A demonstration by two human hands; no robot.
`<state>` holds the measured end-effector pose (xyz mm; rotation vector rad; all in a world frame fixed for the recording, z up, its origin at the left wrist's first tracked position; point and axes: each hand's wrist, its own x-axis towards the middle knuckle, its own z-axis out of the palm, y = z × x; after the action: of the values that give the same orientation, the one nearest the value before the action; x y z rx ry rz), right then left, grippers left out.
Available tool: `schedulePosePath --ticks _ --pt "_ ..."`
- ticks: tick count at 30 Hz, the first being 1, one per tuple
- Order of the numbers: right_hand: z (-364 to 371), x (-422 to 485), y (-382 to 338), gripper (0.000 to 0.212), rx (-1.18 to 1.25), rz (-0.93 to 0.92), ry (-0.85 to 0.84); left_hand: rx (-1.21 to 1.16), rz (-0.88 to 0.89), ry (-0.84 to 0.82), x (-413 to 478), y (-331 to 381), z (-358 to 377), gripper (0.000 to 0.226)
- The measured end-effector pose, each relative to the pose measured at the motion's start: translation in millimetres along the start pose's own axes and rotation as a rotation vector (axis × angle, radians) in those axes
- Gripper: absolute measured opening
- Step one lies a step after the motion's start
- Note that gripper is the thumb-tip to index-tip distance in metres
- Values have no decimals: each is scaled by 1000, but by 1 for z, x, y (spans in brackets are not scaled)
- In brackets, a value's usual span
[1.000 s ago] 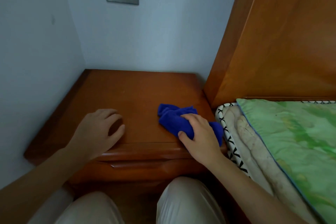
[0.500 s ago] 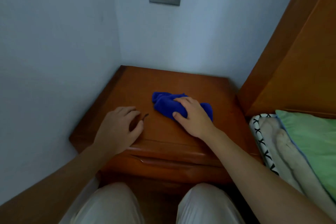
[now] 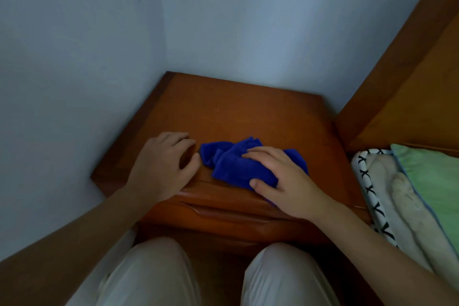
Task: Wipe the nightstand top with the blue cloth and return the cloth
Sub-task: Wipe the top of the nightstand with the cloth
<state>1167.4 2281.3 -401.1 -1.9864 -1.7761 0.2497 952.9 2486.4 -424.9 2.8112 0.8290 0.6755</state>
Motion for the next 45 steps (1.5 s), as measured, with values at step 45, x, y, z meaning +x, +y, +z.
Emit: schedulePosePath --ticks 45 --pt "3 85 40 50 -5 -10 33 -29 20 53 -1 -1 3 49"
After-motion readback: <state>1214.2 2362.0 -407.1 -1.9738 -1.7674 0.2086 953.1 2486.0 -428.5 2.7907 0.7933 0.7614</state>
